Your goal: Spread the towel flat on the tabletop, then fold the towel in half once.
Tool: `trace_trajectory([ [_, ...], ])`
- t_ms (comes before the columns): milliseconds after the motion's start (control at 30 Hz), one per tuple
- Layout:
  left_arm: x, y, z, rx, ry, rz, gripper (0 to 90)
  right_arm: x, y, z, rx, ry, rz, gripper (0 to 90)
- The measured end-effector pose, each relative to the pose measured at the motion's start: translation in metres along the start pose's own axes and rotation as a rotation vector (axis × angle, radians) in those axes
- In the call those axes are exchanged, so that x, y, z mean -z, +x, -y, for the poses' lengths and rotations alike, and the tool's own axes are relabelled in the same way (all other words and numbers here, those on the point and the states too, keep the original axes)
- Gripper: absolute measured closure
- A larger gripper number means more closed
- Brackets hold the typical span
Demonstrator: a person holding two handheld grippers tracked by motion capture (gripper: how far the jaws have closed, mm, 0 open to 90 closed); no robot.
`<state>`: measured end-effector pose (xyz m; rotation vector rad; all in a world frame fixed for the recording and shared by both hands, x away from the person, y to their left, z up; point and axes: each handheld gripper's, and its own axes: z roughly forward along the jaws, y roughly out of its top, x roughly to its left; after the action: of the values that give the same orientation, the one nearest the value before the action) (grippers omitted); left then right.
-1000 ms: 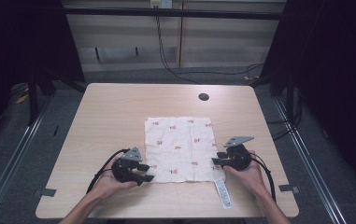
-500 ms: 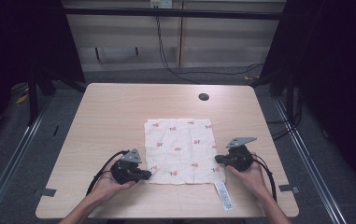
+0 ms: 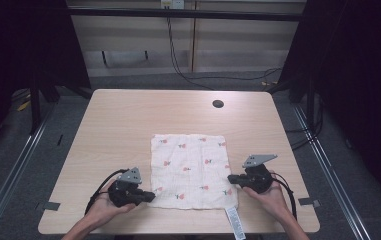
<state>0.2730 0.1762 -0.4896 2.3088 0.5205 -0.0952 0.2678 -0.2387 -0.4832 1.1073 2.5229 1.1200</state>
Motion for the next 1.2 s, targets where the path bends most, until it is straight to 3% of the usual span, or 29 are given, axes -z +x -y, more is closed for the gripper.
trace_trajectory([
  [67,0.001,-0.003,0.001,-0.017,0.0,-0.006,87.3,0.001,0.002,0.001,0.003,0.002,0.0,89.0],
  [233,0.003,-0.011,0.007,-0.007,0.004,0.02,85.2,0.005,0.012,0.01,0.009,0.017,-0.015,89.0],
  [267,0.005,-0.011,0.007,-0.018,0.015,0.02,82.6,0.005,0.013,0.01,0.01,0.018,-0.019,88.8],
  [367,0.008,-0.009,0.005,-0.003,-0.02,0.011,68.3,0.007,0.012,0.01,0.012,-0.009,-0.021,83.2],
  [433,0.01,-0.005,0.002,0.013,-0.043,0.0,60.7,0.009,0.011,0.007,0.015,-0.025,-0.006,78.3],
  [600,0.007,0.007,-0.008,0.047,-0.068,-0.023,54.1,0.009,0.006,0.001,0.01,-0.045,0.002,71.9],
  [800,-0.003,0.022,-0.022,0.066,-0.072,-0.058,52.7,0.005,-0.005,-0.01,-0.008,-0.059,0.014,69.9],
  [1067,-0.018,0.052,-0.036,0.112,-0.088,-0.1,54.0,0.004,-0.024,-0.027,-0.035,-0.092,0.004,63.4],
  [1200,-0.023,0.054,-0.039,0.113,-0.077,-0.11,54.8,-0.003,-0.034,-0.036,-0.047,-0.101,0.014,61.4],
])
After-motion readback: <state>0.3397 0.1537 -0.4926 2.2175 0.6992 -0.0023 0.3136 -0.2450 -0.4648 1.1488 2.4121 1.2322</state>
